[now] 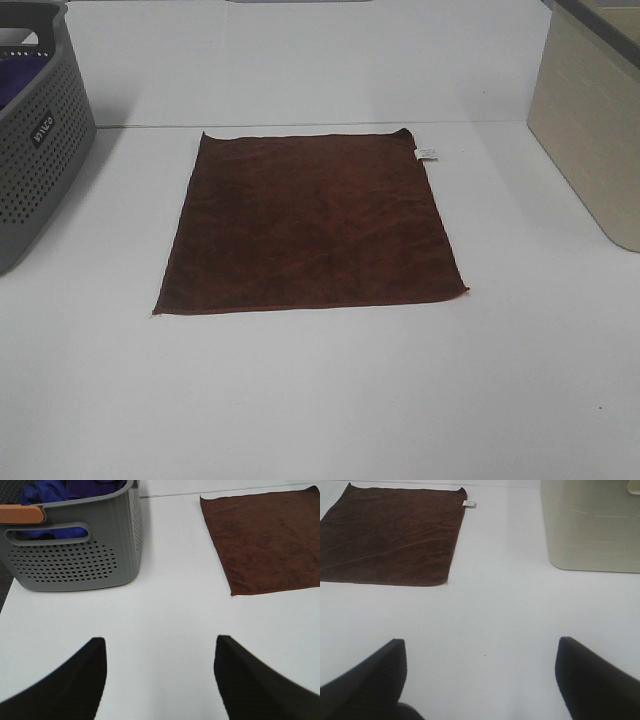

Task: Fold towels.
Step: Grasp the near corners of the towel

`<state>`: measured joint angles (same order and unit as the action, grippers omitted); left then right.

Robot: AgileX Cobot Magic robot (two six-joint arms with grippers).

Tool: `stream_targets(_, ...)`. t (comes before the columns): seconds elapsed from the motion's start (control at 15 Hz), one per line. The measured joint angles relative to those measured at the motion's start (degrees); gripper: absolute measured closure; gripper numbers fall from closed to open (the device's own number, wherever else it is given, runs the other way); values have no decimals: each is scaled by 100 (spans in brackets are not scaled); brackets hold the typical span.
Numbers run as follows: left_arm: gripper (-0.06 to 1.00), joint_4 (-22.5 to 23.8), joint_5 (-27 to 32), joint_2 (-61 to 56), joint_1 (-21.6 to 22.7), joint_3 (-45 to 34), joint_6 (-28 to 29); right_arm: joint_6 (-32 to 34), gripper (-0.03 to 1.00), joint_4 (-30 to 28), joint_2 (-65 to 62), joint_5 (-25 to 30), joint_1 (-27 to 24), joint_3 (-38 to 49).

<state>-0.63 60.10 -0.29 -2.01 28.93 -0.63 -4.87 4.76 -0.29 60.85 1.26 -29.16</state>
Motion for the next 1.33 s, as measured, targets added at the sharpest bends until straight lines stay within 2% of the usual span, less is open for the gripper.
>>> stream_targets(1.2,36,-63,-29,0,0,0,0,6,18,0,0,0,0,0)
stream_targets(1.27,36,-63,-201,0,0,34,0,6,18,6,0,0,0,0)
stream_targets(1.33,36,-63,-745,69,0,69,0,11,18,149,0,0,0,0)
